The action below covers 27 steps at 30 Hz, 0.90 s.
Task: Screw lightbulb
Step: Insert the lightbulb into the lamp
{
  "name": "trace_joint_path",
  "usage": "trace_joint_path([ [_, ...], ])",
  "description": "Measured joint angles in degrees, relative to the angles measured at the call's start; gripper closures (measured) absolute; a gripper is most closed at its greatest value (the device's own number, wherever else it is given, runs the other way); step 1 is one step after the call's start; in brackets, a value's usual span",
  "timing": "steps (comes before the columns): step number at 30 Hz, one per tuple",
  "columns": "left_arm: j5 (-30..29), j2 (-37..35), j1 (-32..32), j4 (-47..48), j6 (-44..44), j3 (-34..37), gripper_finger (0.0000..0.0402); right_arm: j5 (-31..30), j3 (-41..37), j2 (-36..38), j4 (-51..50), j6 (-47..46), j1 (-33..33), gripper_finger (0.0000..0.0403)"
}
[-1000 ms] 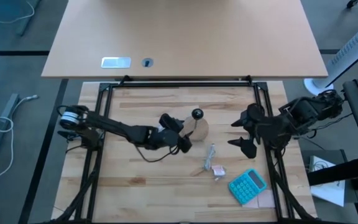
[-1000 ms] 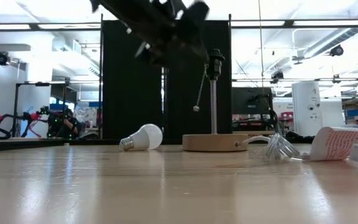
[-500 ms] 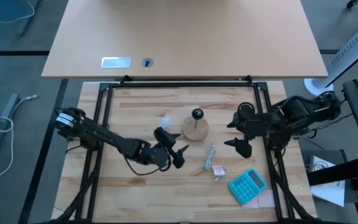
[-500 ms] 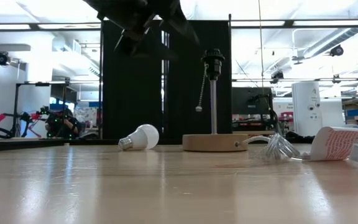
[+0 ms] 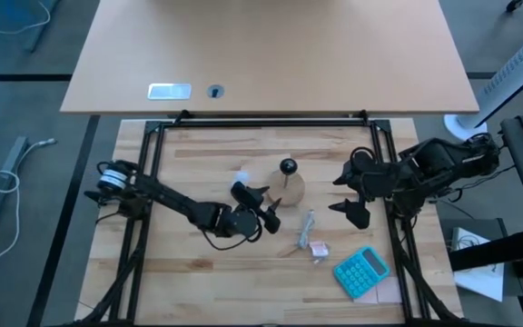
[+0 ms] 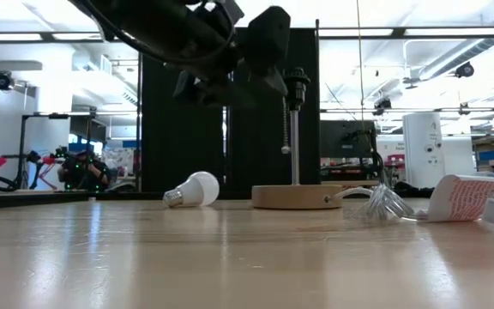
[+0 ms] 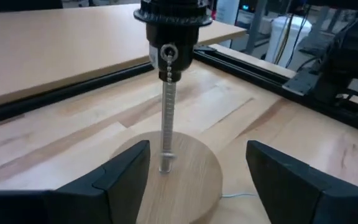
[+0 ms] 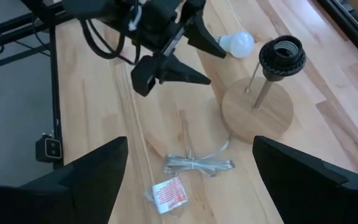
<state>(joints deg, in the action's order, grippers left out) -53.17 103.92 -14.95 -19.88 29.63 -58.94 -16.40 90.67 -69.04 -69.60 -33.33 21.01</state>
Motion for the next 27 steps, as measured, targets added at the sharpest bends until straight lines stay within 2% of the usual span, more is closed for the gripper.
trace_joint_path([
  [2, 3.93, 0.52, 1.57, -2.01, 0.05, 0.02, 0.0163, 0.01, 0.0, 0.0, 0.0, 0.54, 0.01, 0.0062],
  [4, 4.94, 1.78, 3.09, -3.54, 0.47, -0.17, 0.0174, -0.03, 0.0, -0.08, 0.0, 1.39, 0.01, 0.0062],
  [9, -1.87, 4.63, 4.55, -3.59, 1.33, -2.48, 0.0196, -0.03, 0.0, -0.11, 0.0, 2.39, -0.01, 0.0062],
  [11, -1.88, 4.63, 4.63, -4.0, 1.27, -3.55, 0.0199, -0.05, 0.0, -0.02, -0.02, 2.37, -0.01, 0.0062],
  [18, 3.12, 4.55, 4.67, -3.2, -2.02, -6.02, 0.0201, -0.07, 0.0, 0.37, -0.07, 2.81, -0.04, 0.0062],
  [22, 3.58, 5.63, 5.26, 0.71, 2.65, -5.55, 0.0203, -0.1, 0.0, 0.3, -0.07, 3.65, -0.04, 0.0062],
  [27, 12.29, 6.25, 5.4, 5.48, 9.2, -5.53, 0.0235, -0.1, 0.0, 0.26, -0.07, 4.05, -0.04, 0.0062],
])
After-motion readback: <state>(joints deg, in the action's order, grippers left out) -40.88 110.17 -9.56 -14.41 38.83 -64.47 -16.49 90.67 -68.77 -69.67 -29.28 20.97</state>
